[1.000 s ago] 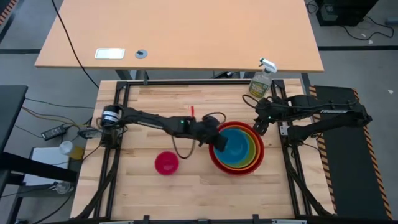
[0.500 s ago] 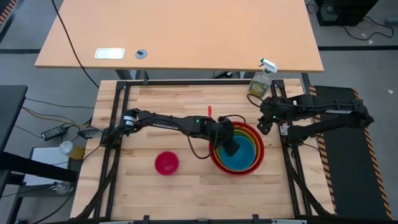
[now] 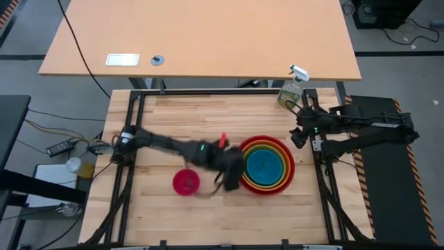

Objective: Nest bowls inside each other by size order
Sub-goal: Stack the pink bowl on the blue bowl

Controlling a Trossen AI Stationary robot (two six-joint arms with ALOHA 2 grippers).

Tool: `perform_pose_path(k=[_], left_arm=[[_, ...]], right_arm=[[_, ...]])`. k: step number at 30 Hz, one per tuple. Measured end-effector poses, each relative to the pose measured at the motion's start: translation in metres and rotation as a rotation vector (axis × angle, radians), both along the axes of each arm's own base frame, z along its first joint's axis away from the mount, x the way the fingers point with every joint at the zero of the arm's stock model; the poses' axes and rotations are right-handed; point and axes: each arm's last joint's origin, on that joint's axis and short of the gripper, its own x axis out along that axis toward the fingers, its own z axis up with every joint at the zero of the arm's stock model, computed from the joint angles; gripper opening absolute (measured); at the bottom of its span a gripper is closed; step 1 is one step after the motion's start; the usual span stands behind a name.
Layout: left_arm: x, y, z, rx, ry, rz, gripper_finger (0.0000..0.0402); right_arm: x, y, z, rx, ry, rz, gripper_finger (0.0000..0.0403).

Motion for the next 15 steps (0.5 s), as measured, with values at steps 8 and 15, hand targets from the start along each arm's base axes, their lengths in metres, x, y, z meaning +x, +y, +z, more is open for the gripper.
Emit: perform_pose_path(k=[8, 15], left_arm=[[-0.061, -0.021, -0.044, -0.109, 0.28, -0.074, 0.0157], [-0.123, 0.007, -0.049, -0.209, 0.154, 0.033, 0.0153]], right_arm=[[0.004, 0.005, 0.003, 0.019, -0.057, 0.051, 0.024], [0.014, 0.007, 0.005, 0.021, -0.114, 0.071, 0.024]])
